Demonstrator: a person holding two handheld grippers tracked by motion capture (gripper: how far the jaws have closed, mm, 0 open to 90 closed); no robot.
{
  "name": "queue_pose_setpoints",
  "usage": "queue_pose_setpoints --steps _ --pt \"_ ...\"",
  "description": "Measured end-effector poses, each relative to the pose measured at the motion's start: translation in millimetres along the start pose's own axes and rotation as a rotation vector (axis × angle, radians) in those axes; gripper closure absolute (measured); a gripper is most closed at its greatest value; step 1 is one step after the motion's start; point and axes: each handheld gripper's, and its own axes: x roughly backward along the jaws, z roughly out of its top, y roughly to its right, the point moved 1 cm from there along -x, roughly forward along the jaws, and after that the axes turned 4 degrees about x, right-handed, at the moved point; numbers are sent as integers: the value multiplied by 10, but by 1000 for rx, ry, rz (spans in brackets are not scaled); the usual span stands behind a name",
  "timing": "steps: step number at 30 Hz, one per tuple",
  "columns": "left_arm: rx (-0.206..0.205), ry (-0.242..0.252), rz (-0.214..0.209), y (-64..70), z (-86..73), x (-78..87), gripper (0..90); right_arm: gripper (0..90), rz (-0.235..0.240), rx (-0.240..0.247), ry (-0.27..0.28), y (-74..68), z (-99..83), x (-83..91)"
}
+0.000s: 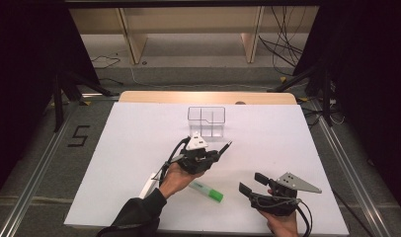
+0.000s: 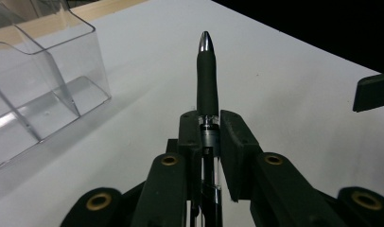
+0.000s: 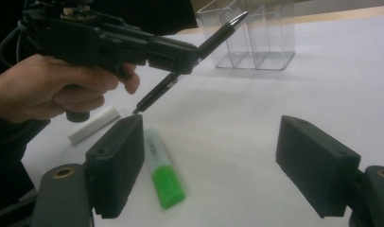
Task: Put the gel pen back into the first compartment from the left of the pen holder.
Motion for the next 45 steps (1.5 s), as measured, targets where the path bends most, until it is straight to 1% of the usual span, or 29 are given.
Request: queue_pose_setpoints --steps 3,5,6,7,10,11,12,13,14,16,21,23,28,31,32,35,38,40,42,45 --pt "-15 26 1 -20 -56 91 791 263 34 -36 5 -8 41 -43" --pt "-5 39 -2 -38 -97 136 791 265 40 -35 -1 -25 67 -83" --pt "-11 40 -3 -47 -121 163 791 265 42 -30 -4 -32 74 -103" --pt "-16 40 -1 -52 -132 182 791 266 53 -33 -12 -45 86 -140" --pt "2 55 -6 -77 -161 258 791 271 79 -53 -15 -73 126 -225" --pt "5 61 -5 -82 -170 282 791 273 84 -52 -15 -81 138 -244" --pt "-1 69 -2 -90 -178 303 791 279 88 -51 -15 -92 155 -269" --pt "3 75 -6 -89 -189 317 791 279 97 -54 -14 -99 171 -294" --pt "2 84 -12 -88 -203 327 791 280 107 -66 -14 -105 187 -316" --pt "0 89 -15 -83 -233 335 791 282 124 -79 -7 -109 216 -361" --pt "32 85 -38 -83 -302 324 791 296 154 -107 0 -122 279 -436" --pt "39 86 -41 -85 -321 327 791 301 162 -121 3 -120 302 -465" --pt "61 98 -53 -83 -352 350 791 313 168 -136 3 -123 326 -524" --pt "77 108 -62 -77 -369 366 791 320 175 -156 -2 -118 328 -557" --pt "81 108 -65 -76 -375 370 791 321 183 -157 -2 -116 330 -580" --pt "95 110 -81 -71 -384 371 791 329 188 -157 -1 -125 335 -599" --pt "108 106 -91 -64 -397 369 790 352 202 -185 1 -131 346 -622" --pt "119 107 -104 -50 -406 366 791 364 200 -203 2 -122 347 -642" --pt "116 105 -109 -37 -410 361 791 378 200 -218 -2 -114 345 -663" --pt "124 106 -121 -1 -421 349 791 405 207 -228 -2 -113 342 -702"
